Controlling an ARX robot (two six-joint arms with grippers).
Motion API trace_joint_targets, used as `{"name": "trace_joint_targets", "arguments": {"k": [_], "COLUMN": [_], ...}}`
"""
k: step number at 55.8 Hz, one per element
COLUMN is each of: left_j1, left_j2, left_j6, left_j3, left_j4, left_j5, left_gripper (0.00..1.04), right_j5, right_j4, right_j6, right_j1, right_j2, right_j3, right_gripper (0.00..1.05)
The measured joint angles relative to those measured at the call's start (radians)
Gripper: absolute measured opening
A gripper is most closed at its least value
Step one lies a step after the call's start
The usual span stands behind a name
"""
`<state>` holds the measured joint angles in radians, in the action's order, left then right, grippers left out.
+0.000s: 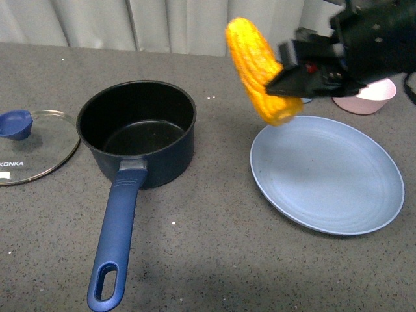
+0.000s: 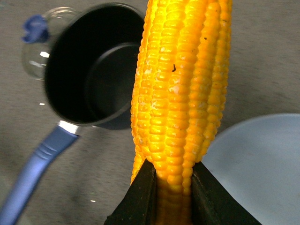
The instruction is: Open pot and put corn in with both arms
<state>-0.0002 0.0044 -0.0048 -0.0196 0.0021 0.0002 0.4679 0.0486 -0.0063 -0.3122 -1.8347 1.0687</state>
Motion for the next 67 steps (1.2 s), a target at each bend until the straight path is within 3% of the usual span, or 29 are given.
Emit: {"name": "trace_joint_targets", "arguments": {"k": [21, 45, 53, 67], "left_j1": [0.0, 0.0, 0.0, 0.0], "left_j2": [0.0, 0.0, 0.0, 0.0], "left_j6": [0.0, 0.0, 0.0, 0.0], "left_j3": [0.0, 0.0, 0.0, 0.0], "left_j4": [0.0, 0.0, 0.0, 0.0], "left_j5": [0.0, 0.0, 0.0, 0.0], "left_gripper": [0.98, 0.98, 0.98, 0.98], "right_j5": [0.011, -0.055, -0.052, -0.06], "right_j4": [0.004, 0.059, 0.076, 0.077], "right_j6": [0.174, 0.241, 0.251, 0.256], "right_j1": [-0.192, -0.254, -0.257, -0.257], "right_j2": [-0.2, -0.322, -0.336, -0.339], "right_j3": [0.217, 0.392, 0.403, 0.408], "right_gripper": [0.12, 0.12, 0.44, 0.85]}}
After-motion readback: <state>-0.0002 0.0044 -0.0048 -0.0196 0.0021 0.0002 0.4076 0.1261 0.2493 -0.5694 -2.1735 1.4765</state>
